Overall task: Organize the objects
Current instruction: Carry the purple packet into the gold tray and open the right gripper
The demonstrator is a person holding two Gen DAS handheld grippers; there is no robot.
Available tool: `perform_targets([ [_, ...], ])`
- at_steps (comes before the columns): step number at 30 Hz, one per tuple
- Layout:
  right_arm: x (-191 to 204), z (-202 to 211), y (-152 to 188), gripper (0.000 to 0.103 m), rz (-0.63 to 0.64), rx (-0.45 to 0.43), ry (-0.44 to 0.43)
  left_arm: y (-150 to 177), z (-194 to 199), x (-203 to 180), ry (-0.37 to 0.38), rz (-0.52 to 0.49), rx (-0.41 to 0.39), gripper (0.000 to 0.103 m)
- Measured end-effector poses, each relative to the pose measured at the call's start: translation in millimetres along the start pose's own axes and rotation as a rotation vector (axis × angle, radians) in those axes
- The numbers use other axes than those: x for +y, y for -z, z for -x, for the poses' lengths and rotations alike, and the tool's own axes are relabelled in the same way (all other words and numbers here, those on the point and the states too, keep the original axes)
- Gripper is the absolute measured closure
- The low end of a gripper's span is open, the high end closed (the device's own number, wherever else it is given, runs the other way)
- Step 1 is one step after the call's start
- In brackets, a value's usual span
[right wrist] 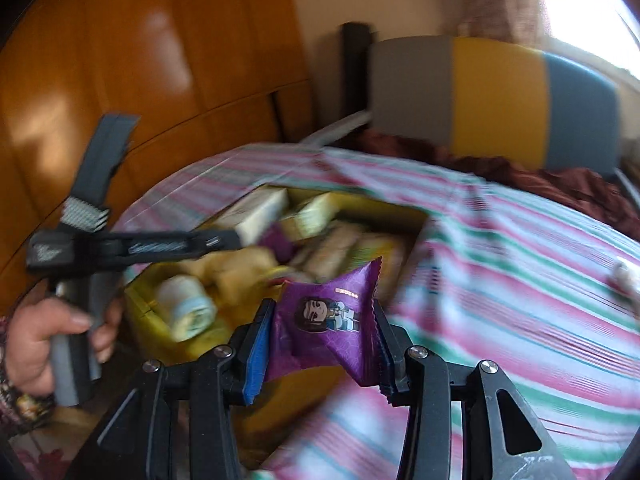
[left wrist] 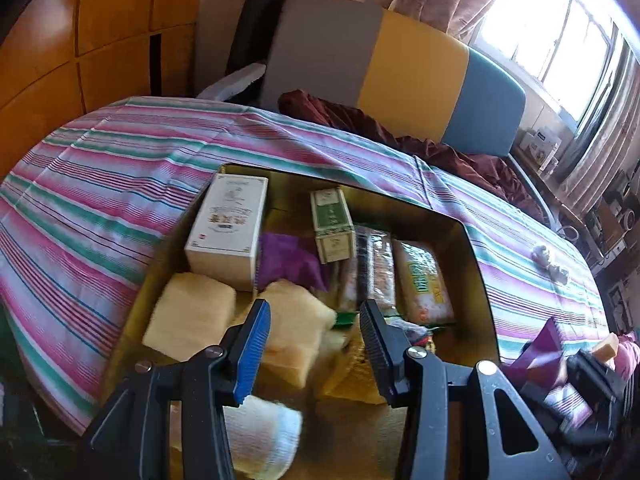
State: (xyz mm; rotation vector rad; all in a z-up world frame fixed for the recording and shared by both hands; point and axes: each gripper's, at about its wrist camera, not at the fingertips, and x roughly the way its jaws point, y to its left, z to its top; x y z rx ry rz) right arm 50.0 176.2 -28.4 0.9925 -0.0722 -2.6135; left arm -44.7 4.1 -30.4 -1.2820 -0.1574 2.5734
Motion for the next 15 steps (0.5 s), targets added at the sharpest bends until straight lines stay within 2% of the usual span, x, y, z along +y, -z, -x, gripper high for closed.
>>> perform_targets([
  [5,39,-28,4,0.058,0.085,0.080,-0.068,-3,9,16,-0.016,0.038,-0.023,0.056],
  [11,59,-60,11,0.058,0.087,0.167,-0.138,-3,16,32,-0.037,0.078,-0.037,0.056],
  [15,66,-75,14,0.053,0.066,0.217,-0.171,-2,18,39,-0.040,0.109,-0.046,0.056],
])
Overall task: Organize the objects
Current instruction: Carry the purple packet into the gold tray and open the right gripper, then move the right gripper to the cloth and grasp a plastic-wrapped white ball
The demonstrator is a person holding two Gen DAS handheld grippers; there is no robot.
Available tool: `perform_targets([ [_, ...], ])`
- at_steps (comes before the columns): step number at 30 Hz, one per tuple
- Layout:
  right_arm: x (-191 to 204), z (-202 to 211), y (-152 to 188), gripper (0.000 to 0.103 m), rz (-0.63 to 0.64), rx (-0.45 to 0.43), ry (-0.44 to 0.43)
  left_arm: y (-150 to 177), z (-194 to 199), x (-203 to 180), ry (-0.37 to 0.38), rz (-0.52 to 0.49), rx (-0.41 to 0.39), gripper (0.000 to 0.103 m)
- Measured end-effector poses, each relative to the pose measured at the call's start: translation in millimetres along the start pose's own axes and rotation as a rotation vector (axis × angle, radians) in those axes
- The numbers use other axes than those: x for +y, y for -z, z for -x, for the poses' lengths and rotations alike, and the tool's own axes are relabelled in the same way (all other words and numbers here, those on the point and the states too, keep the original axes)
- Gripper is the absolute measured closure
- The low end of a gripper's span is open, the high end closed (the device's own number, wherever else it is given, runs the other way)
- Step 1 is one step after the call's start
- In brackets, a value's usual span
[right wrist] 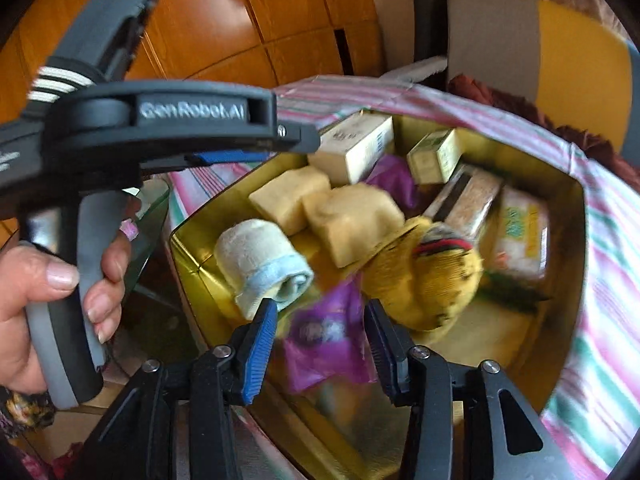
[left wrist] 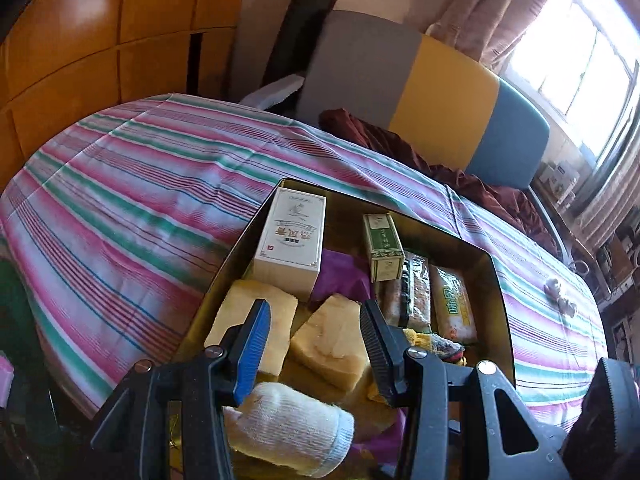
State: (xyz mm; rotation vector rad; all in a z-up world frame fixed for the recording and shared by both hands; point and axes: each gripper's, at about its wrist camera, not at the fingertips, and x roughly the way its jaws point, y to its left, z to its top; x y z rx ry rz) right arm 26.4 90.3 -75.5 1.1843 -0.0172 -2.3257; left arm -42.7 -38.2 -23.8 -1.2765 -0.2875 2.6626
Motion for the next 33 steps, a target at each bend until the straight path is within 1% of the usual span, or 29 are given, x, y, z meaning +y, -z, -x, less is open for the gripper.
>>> perform_targets([
  [2,1,-1,0,0.050,-0.006,-0.001,-0.030,1,1,0,0.005,0.005,0.000,0.056],
  [3,1,3,2,0.048,-0.004,-0.014,-0.033,1,1,0,0.004,0.002,0.001,0.056],
  [6,-3,15,4,0.046,-0.001,-0.048,-0.035,2,-1,-4,0.010,-0.002,0.004,0.056],
  [10,-14,35,5,0.045,-0.023,-0.099,-0.004,4,-3,-14,0.025,-0.012,0.014,0.056],
  [13,-26,50,7,0.045,-0.053,-0.133,0.034,7,-3,-26,0.041,-0.040,0.020,0.056],
  [15,-37,62,8,0.043,-0.088,-0.161,0.055,10,-2,-36,0.058,-0.061,0.018,0.056],
  [18,-61,75,9,0.040,-0.145,-0.193,0.106,14,-2,-49,0.079,-0.085,0.025,0.056],
  [23,-98,93,17,0.040,-0.236,-0.203,0.187,22,-4,-77,0.128,-0.133,0.043,0.056],
  [24,-104,98,19,0.040,-0.249,-0.203,0.204,24,-4,-84,0.138,-0.149,0.046,0.056],
  [28,-135,114,33,0.040,-0.314,-0.188,0.319,33,-7,-112,0.172,-0.212,0.071,0.056],
  [33,-165,126,50,0.039,-0.374,-0.174,0.408,45,-8,-147,0.215,-0.286,0.093,0.056],
])
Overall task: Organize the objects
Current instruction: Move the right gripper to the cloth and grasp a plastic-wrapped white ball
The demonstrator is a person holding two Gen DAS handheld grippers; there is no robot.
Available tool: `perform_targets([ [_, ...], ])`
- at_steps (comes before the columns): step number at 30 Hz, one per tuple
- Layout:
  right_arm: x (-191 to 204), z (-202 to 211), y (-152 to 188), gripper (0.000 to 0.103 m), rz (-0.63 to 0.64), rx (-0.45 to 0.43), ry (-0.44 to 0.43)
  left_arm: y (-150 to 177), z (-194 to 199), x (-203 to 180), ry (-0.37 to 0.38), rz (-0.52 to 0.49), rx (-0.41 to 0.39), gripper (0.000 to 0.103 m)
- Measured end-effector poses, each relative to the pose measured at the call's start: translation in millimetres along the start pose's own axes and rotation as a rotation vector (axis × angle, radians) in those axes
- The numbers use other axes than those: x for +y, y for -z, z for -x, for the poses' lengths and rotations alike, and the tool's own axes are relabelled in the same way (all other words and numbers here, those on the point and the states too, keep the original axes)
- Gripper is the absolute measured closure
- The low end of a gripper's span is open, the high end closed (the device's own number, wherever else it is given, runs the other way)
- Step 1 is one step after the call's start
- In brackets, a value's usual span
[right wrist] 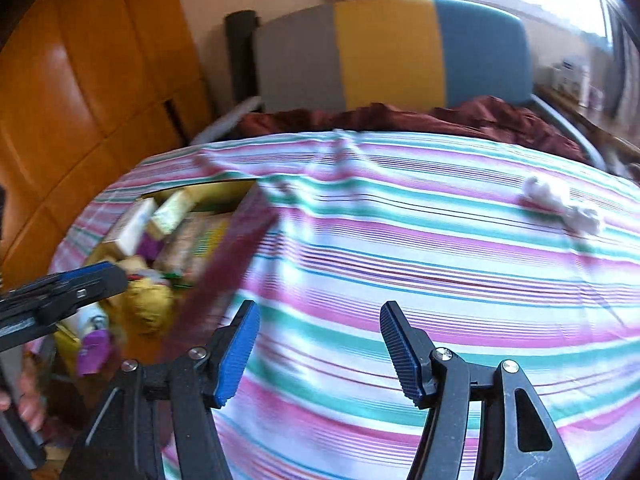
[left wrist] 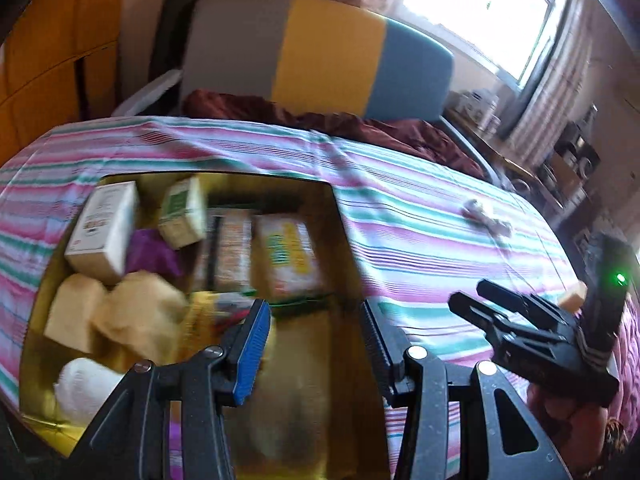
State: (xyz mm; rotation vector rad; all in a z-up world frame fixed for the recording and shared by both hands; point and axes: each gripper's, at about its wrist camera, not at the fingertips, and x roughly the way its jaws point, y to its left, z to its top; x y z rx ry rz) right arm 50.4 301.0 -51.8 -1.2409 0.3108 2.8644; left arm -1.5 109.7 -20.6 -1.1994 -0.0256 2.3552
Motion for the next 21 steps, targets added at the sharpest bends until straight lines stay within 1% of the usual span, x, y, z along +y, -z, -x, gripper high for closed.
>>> perform_targets([
  [7,-40,5,6,0.038,-0.032,0.004,0.103,3,-12,-43,0.050,-0.085,0.032,0.056],
  [13,-73,5,10,0.036,-0.057,0.006,0.178,8,-32,-80,0.098,-0.155,0.082,0.056],
  [18,-108,4,13,0.036,-0.089,0.010,0.236,10,-50,-108,0.136,-0.190,0.113,0.056],
  [21,-130,2,13,0.036,-0.113,0.017,0.271,12,-63,-120,0.144,-0.205,0.135,0.056],
])
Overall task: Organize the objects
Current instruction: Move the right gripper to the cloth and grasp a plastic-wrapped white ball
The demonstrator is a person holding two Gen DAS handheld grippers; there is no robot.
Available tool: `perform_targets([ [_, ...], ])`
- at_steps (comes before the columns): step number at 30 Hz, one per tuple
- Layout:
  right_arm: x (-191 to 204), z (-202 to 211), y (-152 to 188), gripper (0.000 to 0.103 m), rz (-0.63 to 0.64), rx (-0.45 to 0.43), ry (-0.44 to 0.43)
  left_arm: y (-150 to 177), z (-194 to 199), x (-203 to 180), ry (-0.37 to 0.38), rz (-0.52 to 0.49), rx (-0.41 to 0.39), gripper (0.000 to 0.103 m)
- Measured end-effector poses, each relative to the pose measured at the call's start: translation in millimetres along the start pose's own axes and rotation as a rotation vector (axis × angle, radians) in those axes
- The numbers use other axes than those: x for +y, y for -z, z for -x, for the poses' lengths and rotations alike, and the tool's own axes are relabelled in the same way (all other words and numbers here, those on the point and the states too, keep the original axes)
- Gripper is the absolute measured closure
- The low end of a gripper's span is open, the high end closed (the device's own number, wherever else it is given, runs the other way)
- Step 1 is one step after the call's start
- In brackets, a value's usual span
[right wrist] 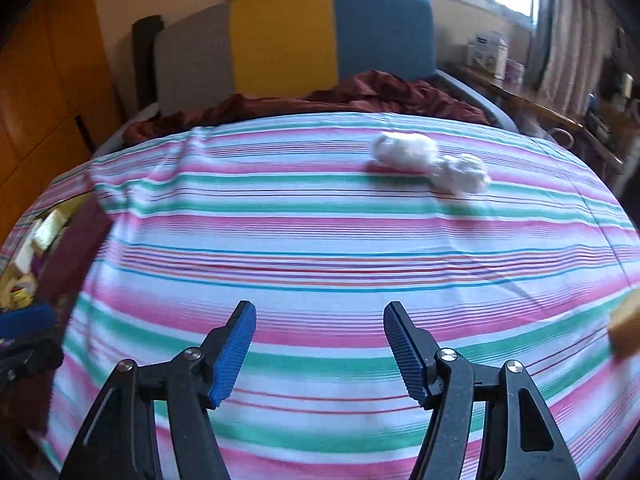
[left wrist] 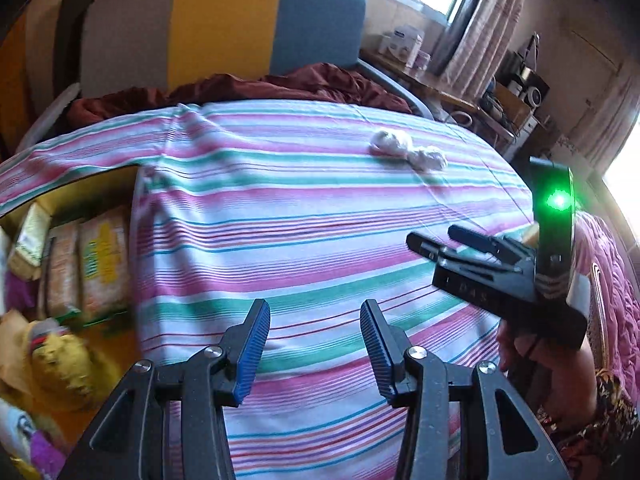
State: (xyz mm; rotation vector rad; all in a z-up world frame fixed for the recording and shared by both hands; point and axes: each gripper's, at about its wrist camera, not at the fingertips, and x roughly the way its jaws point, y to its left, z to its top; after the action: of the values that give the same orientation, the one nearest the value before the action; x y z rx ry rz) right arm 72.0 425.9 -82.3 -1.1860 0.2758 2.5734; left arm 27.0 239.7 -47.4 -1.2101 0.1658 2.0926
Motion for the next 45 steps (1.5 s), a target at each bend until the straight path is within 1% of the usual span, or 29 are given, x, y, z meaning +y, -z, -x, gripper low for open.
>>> perform_targets([
  [6,-33,-10,-8,0.035,-0.022,0.001,0.057,-3,-24,-14,0.020,-0.031,0.032,0.056],
  [13,-66,-25,-23,0.034,-0.029,-0.007,0.113,-3,-40,-29,0.038,-0.066,0.051,0.056],
  [16,-84,-31,-40,0.034,-0.053,-0.032,0.136,-2,-43,-34,0.039,-0.077,0.060,0.056],
  [17,-90,-33,-48,0.033,-0.068,-0.045,0.148,-3,-43,-36,0.040,-0.082,0.063,0.056],
  [18,-96,-35,-56,0.030,-0.082,-0.059,0.150,-2,-44,-38,0.043,-0.087,0.064,0.056],
  [21,-111,-46,-83,0.028,-0.099,-0.098,0.180,-2,-46,-41,0.042,-0.096,0.071,0.056],
  [24,-119,-67,-103,0.028,-0.095,-0.089,0.180,-1,-46,-43,0.037,-0.101,0.078,0.056],
  [28,-128,-92,-113,0.035,-0.098,-0.066,0.188,-2,-47,-44,0.032,-0.102,0.087,0.056],
  [29,-130,-98,-113,0.038,-0.103,-0.056,0.170,-3,-48,-44,0.034,-0.101,0.088,0.056],
  [31,-131,-106,-112,0.047,-0.101,-0.037,0.139,-5,-49,-45,0.036,-0.102,0.087,0.056],
  [32,-130,-109,-112,0.061,-0.093,-0.032,0.128,-6,-51,-46,0.030,-0.104,0.090,0.056],
  [33,-129,-109,-111,0.064,-0.090,-0.033,0.122,-8,-53,-47,0.030,-0.106,0.096,0.056],
  [36,-126,-106,-107,0.065,-0.086,-0.041,0.111,-14,-58,-51,0.030,-0.113,0.096,0.056],
  [39,-129,-103,-100,0.065,-0.112,-0.036,0.108,-24,-61,-55,0.021,-0.117,0.084,0.055],
  [42,-133,-95,-92,0.065,-0.144,-0.039,0.136,-42,-68,-60,-0.002,-0.115,0.075,0.056],
  [45,-138,-87,-83,0.065,-0.179,-0.051,0.175,-63,-75,-66,-0.004,-0.132,0.061,0.054],
])
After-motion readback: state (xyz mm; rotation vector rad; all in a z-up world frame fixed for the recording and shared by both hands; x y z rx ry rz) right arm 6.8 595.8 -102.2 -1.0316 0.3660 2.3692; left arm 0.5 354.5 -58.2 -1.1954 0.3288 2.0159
